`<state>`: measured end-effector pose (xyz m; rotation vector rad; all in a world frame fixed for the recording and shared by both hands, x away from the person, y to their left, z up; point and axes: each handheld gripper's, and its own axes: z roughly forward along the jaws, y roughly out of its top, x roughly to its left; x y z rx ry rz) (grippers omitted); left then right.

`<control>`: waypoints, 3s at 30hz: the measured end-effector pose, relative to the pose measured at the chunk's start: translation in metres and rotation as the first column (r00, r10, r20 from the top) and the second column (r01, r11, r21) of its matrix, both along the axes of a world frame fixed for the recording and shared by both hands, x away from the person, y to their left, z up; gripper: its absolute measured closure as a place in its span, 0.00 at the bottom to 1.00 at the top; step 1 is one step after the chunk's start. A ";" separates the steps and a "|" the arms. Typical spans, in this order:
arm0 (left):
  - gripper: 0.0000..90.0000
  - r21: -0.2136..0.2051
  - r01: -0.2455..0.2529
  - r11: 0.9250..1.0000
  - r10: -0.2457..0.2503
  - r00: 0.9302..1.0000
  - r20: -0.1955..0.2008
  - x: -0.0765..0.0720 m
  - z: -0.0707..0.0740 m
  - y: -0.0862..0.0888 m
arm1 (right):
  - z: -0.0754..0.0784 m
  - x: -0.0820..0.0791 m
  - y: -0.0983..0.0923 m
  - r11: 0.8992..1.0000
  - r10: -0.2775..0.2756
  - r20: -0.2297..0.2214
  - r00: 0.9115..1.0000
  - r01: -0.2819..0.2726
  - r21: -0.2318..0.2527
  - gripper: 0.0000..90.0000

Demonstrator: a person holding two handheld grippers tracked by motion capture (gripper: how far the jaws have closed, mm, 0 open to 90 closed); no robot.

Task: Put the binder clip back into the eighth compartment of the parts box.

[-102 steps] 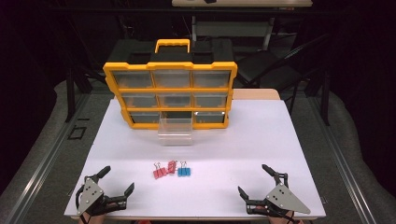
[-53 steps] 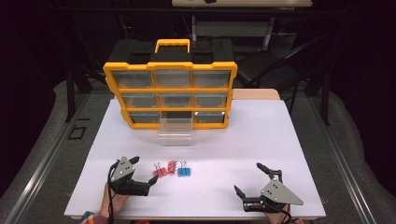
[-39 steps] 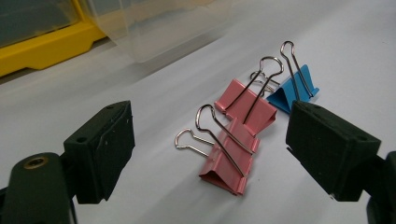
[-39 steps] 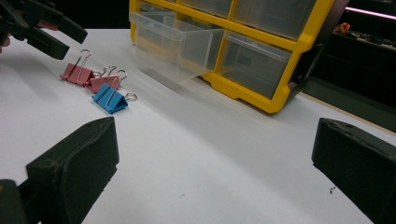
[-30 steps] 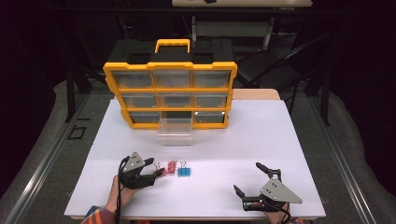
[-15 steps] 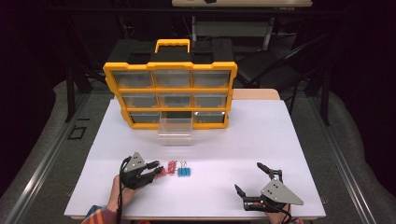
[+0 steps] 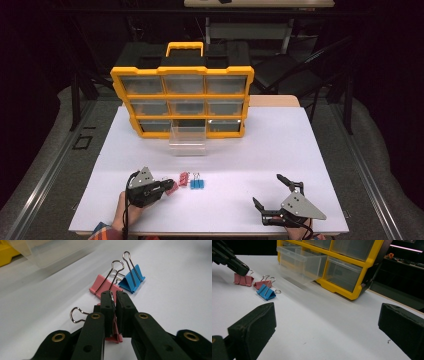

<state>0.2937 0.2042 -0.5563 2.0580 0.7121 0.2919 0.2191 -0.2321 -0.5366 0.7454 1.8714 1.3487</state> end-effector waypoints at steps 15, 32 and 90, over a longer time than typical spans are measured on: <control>0.98 0.001 -0.014 1.000 0.014 0.999 0.046 -0.005 0.005 0.002 | -0.002 0.002 0.000 1.000 0.003 -0.017 1.000 -0.003 -0.009 0.01; 0.98 0.044 -0.049 0.998 0.044 0.992 0.118 -0.006 0.011 0.006 | -0.002 0.001 0.001 1.000 0.009 -0.027 1.000 -0.009 -0.015 0.01; 0.98 0.025 -0.119 0.993 0.115 0.985 0.128 0.051 0.079 0.013 | -0.008 0.007 0.002 0.999 0.025 -0.092 0.995 -0.028 -0.028 0.01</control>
